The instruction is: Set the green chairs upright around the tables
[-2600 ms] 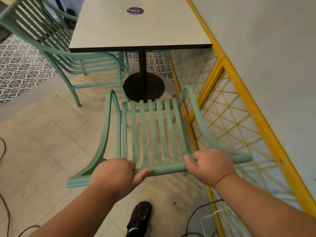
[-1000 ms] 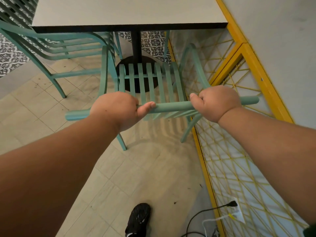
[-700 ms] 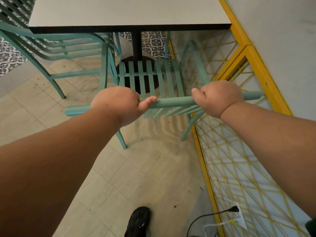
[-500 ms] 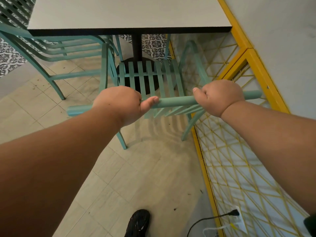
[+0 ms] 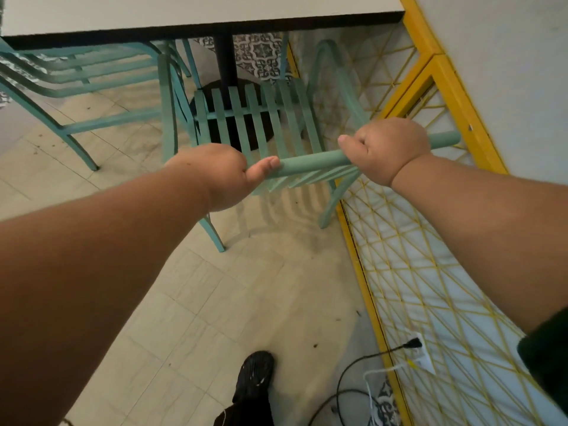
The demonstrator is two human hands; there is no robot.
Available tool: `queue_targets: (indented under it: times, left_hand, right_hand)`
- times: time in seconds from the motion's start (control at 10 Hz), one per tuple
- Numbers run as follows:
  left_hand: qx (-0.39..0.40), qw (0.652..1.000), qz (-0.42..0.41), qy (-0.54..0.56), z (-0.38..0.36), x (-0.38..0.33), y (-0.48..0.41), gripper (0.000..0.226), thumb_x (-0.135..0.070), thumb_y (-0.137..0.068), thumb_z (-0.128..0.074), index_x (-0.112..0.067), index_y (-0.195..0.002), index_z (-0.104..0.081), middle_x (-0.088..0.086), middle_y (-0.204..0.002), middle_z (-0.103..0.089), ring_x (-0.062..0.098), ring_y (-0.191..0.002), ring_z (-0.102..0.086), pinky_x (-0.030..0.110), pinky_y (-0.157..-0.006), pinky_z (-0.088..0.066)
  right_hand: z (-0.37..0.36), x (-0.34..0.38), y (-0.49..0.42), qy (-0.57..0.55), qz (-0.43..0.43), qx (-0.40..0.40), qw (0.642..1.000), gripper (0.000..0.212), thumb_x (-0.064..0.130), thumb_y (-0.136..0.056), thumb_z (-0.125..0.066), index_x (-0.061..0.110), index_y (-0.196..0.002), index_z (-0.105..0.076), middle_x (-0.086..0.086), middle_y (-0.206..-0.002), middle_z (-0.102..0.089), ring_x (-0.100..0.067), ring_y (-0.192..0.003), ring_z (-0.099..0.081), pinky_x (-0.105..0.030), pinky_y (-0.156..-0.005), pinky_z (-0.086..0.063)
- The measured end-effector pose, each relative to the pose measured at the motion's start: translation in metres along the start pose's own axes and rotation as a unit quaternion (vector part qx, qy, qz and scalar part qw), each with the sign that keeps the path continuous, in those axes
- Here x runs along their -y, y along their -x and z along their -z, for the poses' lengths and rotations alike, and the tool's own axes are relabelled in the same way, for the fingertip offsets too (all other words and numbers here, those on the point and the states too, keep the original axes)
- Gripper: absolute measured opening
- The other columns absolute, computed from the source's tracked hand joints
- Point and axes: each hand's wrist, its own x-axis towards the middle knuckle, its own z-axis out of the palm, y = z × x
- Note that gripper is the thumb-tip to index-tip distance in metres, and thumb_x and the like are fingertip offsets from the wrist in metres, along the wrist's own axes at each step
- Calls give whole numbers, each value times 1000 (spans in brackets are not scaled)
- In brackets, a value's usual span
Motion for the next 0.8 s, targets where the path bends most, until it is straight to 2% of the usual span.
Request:
queue_targets:
  times: [0.2,0.3,0.4,0.5,0.6,0.7,0.8]
  left_hand:
    - [-2,1000,4,-3,-2,2,-1,96,-86,-84,-2,-15,-69,-65,2,-60,-57,17,-52,-52,34,-51,-52]
    - [-7,1000,18,7,-4,4,1,95,-86,-83,-3,-16,-69,-66,2,-62,-60,18,-55,-57,35,-52,-52]
    - [-1,999,34,34,0,2,7,90,-83,-86,-5,-18,-76,-67,6,-72,-67,22,-67,-63,36,-60,-53]
    - [11,998,61,28,7,-6,14,79,-78,-91,-7,-24,-85,-65,3,-78,-66,21,-74,-61,44,-76,-54]
    - [-30,997,71,-23,13,-17,23,68,-73,-94,-8,-28,-94,-60,-2,-79,-61,18,-76,-56,45,-80,-48]
    - [-103,990,85,46,35,-36,43,51,-58,-103,-25,-24,-110,-62,-2,-89,-63,17,-79,-57,37,-69,-44]
    - [-114,989,70,68,60,-44,59,51,-52,-104,-34,-22,-141,-53,7,-128,-64,27,-111,-60,42,-84,-49]
  right_hand:
    - [-1,-2,-3,8,-9,15,1000,71,66,-89,-14,17,-58,-56,-2,-56,-54,-24,-54,-51,-31,-51,-34]
    - [1,-1,-1,7,-9,15,1000,70,62,-90,-13,17,-59,-57,-1,-58,-55,-25,-57,-53,-32,-52,-39]
    - [7,5,2,12,7,33,999,63,54,-96,-10,20,-71,-58,-1,-72,-56,-28,-76,-53,-40,-70,-43]
    - [22,12,11,-10,-40,77,996,60,56,-103,-18,20,-106,-65,-11,-107,-62,-37,-109,-51,-50,-93,-37]
    - [37,11,36,-64,-34,89,993,56,58,-104,-27,15,-117,-61,-13,-116,-61,-37,-115,-51,-51,-98,-40]
    - [63,8,63,-92,-15,82,992,52,57,-102,-34,16,-124,-59,-10,-120,-61,-34,-118,-52,-49,-98,-42]
    - [86,-1,73,-117,-39,79,989,54,54,-103,-38,14,-132,-59,-13,-128,-62,-35,-123,-52,-49,-99,-43]
